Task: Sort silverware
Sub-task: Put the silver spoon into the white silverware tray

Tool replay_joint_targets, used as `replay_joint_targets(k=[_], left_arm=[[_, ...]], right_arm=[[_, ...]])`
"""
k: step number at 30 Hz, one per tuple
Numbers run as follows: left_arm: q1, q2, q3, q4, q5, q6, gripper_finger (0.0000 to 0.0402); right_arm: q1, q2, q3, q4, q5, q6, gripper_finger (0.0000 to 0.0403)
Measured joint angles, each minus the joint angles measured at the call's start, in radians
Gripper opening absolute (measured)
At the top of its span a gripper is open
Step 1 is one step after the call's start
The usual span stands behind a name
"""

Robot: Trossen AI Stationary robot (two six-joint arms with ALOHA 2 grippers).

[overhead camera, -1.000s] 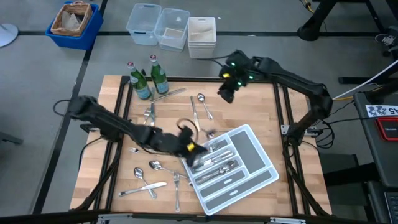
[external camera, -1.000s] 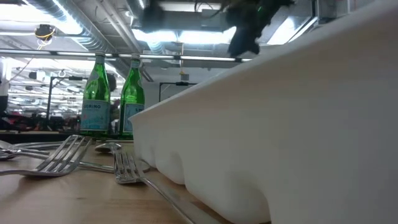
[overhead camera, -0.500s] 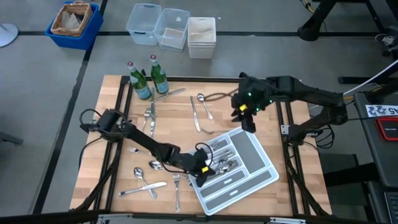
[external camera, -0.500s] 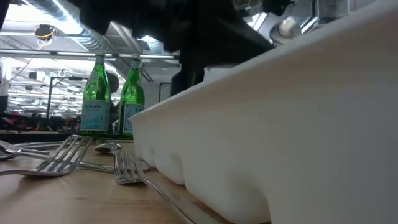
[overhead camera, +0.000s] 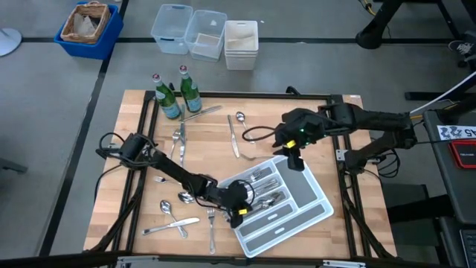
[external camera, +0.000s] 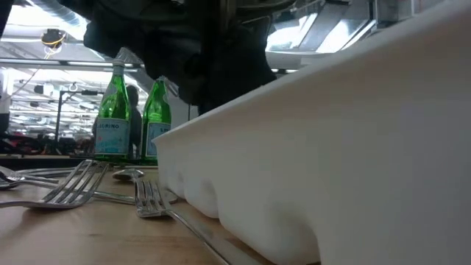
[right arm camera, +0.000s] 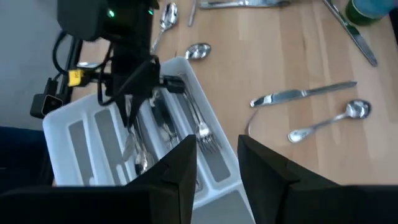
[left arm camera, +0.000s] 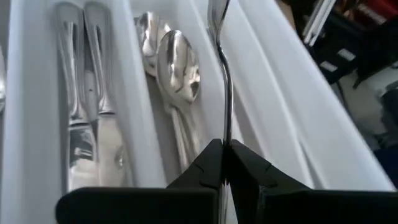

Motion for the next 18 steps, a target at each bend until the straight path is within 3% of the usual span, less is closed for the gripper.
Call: replay_joint_targets(k=[9, 18], left_arm=[[0.000, 0.002, 0.000, -0.035, 0.001, 0.092, 0.0016], [0.000, 0.015, 0.000, -0.087, 0.032, 0.050, 0.0017]], right_arm=[[0.012, 0.042, 0.000, 0.018, 0.000, 0.053, 0.0120], [0.010, 0.095, 0.000, 0.024, 0.000, 0.052, 0.0120]])
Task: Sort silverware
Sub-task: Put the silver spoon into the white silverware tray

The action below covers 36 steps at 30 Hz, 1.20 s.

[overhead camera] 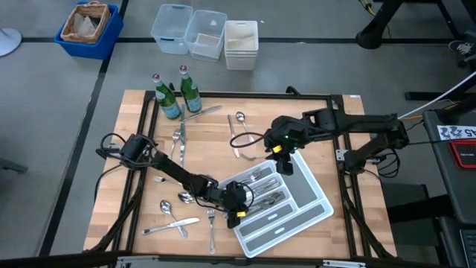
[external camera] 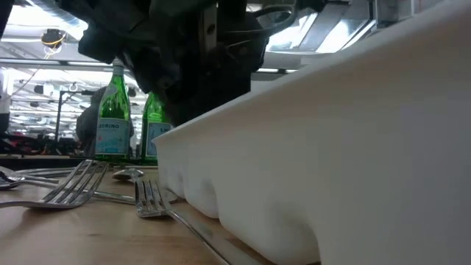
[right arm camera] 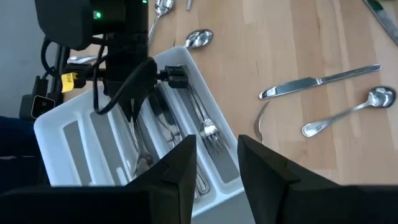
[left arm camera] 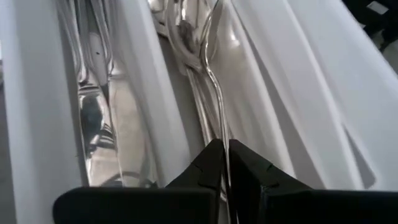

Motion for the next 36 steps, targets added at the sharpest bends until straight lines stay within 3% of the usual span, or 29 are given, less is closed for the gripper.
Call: replay_joint_targets(k=[12, 21, 31, 36], left_arm=[[0.015, 0.002, 0.001, -0.017, 0.104, -0.036, 0.0018], [0.016, 0.002, 0.000, -0.022, 0.116, -0.093, 0.0021], [0.036, 0.001, 0.000, 0.022, 0.129, -0.130, 0.0108], [0.059, -0.033, 0.000, 0.025, 0.184, -0.138, 0.0128]], right_arm=[[0.000, 0.069, 0.000, -0.001, -0.007, 0.000, 0.0120], [0.000, 0.087, 0.000, -0.001, -0.016, -0.001, 0.0120], [0.000, 0.087, 0.000, -0.001, -0.016, -0.001, 0.0120], [0.000, 0.087, 0.000, 0.000, -0.009, 0.004, 0.0120]])
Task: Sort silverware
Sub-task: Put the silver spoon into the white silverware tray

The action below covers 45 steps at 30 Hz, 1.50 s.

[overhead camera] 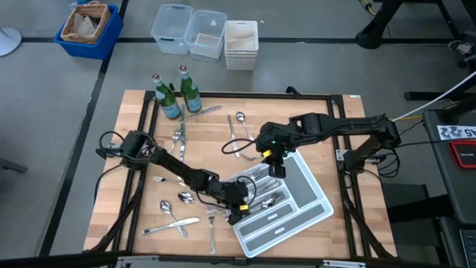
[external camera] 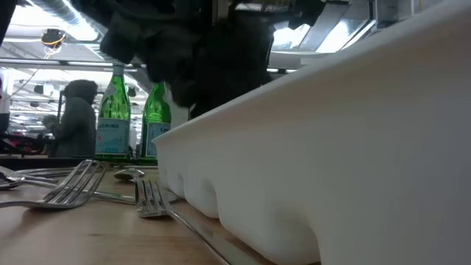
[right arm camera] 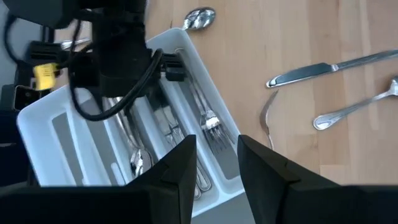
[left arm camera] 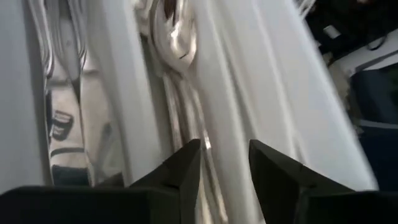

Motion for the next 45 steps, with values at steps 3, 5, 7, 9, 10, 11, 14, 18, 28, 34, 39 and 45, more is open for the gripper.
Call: replay_joint_targets(k=[3, 5, 7, 9, 10, 11, 14, 18, 28, 34, 39, 45], left_arm=[[0.021, -0.044, 0.000, -0.040, 0.051, -0.041, 0.0129], [0.037, -0.078, 0.000, -0.093, 0.083, -0.059, 0.0126], [0.048, -0.120, 0.000, -0.163, 0.091, -0.048, 0.0123], [0.055, -0.169, 0.000, -0.234, 0.091, -0.013, 0.0120], [0.058, -0.198, -0.001, -0.281, 0.092, 0.004, 0.0120], [0.058, -0.224, -0.001, -0.317, 0.091, 0.020, 0.0120], [0.058, -0.325, -0.014, -0.437, 0.065, 0.051, 0.0122], [0.045, -0.469, -0.052, -0.553, -0.023, 0.062, 0.0120], [0.004, -0.792, -0.168, -0.644, -0.235, 0.059, 0.0120], [0.005, -0.908, -0.223, -0.652, -0.331, 0.060, 0.0121], [0.005, -0.952, -0.247, -0.651, -0.382, 0.058, 0.0120], [0.006, -0.960, -0.273, -0.650, -0.401, 0.038, 0.0121]], right_arm=[[-0.001, 0.008, 0.000, -0.001, 0.075, 0.022, 0.0120], [-0.002, 0.019, 0.000, 0.002, 0.144, 0.047, 0.0120], [-0.003, 0.026, 0.000, 0.002, 0.209, 0.071, 0.0120], [-0.013, 0.038, 0.000, 0.003, 0.242, 0.093, 0.0120], [-0.019, 0.041, 0.000, 0.001, 0.242, 0.108, 0.0120], [-0.028, 0.048, 0.000, 0.001, 0.238, 0.124, 0.0120], [-0.059, 0.057, 0.000, 0.006, 0.231, 0.168, 0.0120], [-0.112, 0.076, 0.000, 0.042, 0.239, 0.229, 0.0120], [-0.226, 0.218, 0.000, 0.196, 0.252, 0.251, 0.0120], [-0.279, 0.339, 0.000, 0.357, 0.265, 0.252, 0.0120], [-0.346, 0.428, 0.000, 0.403, 0.265, 0.342, 0.0120], [-0.424, 0.505, 0.000, 0.409, 0.256, 0.384, 0.0120]])
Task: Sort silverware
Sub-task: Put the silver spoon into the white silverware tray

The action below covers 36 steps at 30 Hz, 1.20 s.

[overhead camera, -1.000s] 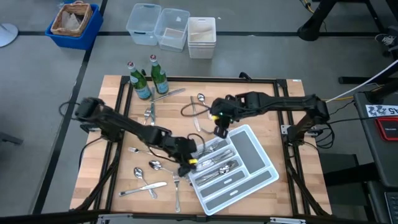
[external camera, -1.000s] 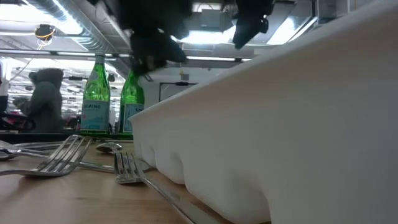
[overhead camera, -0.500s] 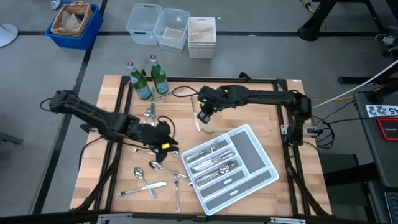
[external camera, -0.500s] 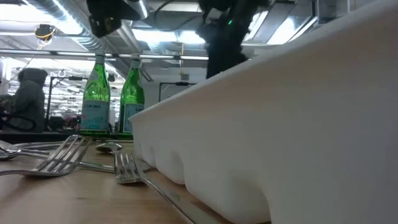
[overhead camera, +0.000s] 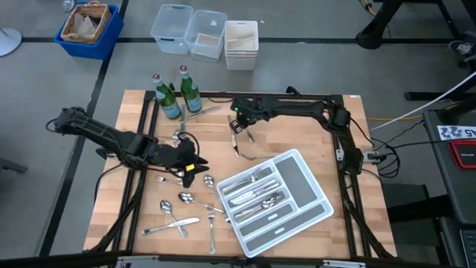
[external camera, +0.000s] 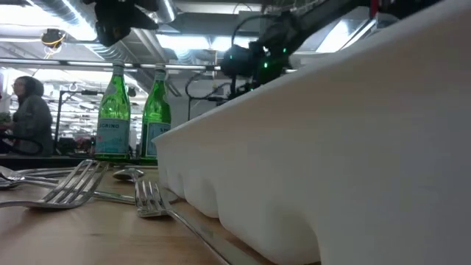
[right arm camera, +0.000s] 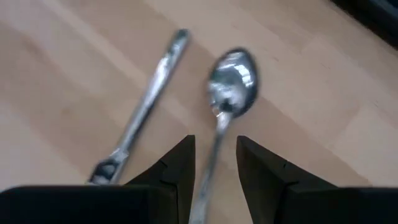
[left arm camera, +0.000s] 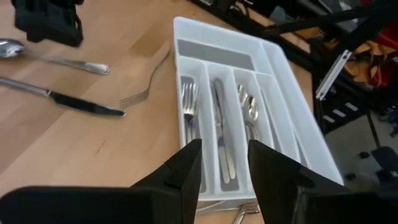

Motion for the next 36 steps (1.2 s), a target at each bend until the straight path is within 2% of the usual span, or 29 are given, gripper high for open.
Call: replay_joint_targets(k=[4, 11, 36], left_arm=[[0.000, 0.000, -0.017, -0.004, -0.013, -0.036, 0.0120], [0.000, 0.000, -0.017, -0.003, -0.048, -0.054, 0.0121], [0.000, 0.000, -0.017, 0.000, -0.076, -0.053, 0.0120]], right_arm=[[-0.036, 0.032, 0.000, 0.004, -0.008, 0.001, 0.0120], [-0.056, 0.079, 0.000, 0.014, -0.111, 0.001, 0.0120], [-0.055, 0.082, 0.000, 0.037, -0.069, 0.042, 0.0120]])
